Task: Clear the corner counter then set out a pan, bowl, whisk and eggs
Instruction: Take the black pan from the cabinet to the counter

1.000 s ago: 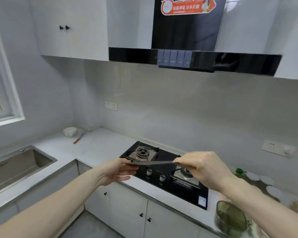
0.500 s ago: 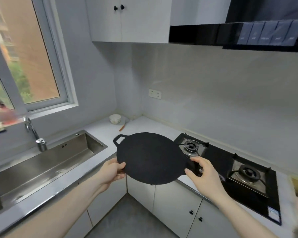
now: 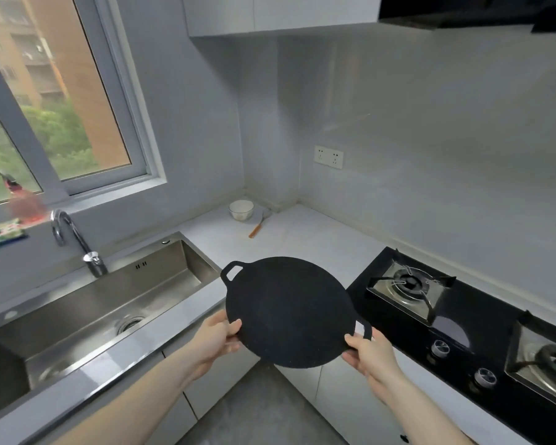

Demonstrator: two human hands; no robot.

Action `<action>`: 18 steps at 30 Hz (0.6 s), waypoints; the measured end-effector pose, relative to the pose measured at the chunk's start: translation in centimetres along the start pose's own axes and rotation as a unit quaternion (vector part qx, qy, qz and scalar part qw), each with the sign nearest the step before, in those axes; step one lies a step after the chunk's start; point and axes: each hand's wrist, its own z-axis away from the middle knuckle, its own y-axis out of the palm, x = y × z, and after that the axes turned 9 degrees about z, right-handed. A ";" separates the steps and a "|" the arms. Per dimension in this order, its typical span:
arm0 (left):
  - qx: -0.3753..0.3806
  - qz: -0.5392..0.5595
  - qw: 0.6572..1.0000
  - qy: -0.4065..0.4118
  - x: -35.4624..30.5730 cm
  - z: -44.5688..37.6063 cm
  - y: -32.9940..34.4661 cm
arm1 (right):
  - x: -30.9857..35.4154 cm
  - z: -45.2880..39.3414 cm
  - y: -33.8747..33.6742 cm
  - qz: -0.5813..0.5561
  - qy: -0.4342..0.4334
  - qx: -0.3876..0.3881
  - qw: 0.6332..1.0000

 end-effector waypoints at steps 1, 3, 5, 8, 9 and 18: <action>-0.001 -0.013 1.000 0.000 -0.5 -2.2 0.1 | 0.3 -2.4 0.3 -0.005 0.013 0.002 1.000; 0.000 -0.029 1.000 -0.005 -1.4 -5.0 0.0 | 0.6 -5.4 0.5 -0.019 0.037 0.003 0.999; -0.005 -0.049 0.999 -0.016 -2.4 -8.2 -0.1 | 1.3 -8.8 0.5 -0.014 0.051 0.009 0.999; -0.017 -0.059 0.997 -0.036 -3.5 -13.0 0.2 | 2.7 -13.7 0.4 0.009 0.051 0.027 0.998; -0.026 -0.063 0.997 -0.040 -3.7 -14.0 0.3 | 3.3 -14.6 0.4 0.013 0.048 0.029 0.998; -0.071 -0.118 0.986 -0.097 -4.8 -26.3 -0.7 | 7.9 -25.2 3.5 0.053 0.057 0.053 0.996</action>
